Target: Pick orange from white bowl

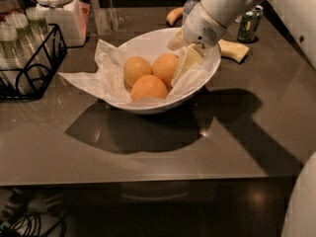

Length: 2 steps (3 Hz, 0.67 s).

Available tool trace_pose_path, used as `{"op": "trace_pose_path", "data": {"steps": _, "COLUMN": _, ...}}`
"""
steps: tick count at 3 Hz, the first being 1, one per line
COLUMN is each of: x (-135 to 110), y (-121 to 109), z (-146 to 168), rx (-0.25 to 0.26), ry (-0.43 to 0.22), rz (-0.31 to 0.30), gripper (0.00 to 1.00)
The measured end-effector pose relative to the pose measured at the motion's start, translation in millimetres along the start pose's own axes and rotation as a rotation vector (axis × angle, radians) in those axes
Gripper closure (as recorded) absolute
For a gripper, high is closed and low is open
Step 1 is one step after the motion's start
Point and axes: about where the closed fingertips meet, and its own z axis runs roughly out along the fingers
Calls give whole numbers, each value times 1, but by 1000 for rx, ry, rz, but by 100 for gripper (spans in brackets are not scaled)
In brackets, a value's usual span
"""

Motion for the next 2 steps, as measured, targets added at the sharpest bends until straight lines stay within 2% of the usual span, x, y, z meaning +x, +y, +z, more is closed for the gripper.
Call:
{"op": "trace_pose_path", "data": {"steps": 1, "x": -9, "y": -8, "z": 3, "rx": -4, "ry": -11, "rz": -32, "gripper": 13}}
{"op": "trace_pose_path", "data": {"steps": 2, "x": -11, "y": -12, "z": 9, "rx": -8, "ry": -33, "rz": -37, "gripper": 14}}
